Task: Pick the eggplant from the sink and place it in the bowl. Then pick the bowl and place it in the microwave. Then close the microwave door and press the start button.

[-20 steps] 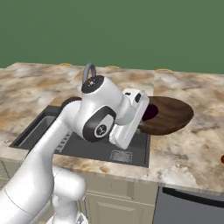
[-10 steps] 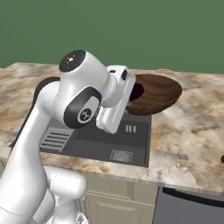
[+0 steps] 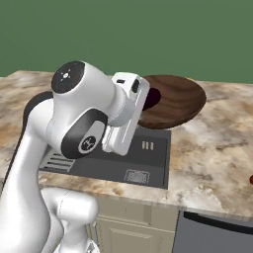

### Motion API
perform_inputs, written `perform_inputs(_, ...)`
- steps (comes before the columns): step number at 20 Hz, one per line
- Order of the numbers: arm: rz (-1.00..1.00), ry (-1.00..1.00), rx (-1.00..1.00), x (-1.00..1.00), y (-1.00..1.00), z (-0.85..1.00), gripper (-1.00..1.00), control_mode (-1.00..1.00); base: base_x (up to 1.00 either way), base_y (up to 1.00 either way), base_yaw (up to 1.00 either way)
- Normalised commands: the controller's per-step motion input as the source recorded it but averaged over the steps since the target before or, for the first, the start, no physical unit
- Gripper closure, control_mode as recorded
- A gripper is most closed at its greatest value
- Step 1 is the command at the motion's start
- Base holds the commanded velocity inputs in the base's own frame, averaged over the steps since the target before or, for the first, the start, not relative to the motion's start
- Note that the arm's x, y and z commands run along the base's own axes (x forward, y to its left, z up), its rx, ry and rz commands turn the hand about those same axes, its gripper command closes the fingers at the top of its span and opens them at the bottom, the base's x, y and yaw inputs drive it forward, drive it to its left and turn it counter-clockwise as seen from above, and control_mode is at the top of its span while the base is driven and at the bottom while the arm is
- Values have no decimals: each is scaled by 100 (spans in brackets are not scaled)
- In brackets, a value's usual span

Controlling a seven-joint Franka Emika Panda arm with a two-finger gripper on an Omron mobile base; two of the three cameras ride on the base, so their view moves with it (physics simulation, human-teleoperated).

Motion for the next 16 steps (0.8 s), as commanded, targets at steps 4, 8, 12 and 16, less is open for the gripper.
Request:
perform_inputs(4,0,0,0,0,0,0,100,-100,0,0,0)
perform_inputs(8,0,0,-1,-4,8,0,100,-100,0,0,0)
perform_inputs(12,0,0,0,0,0,0,100,100,-53,24,0)
perform_inputs(16,0,0,0,0,0,0,100,100,-72,29,0)
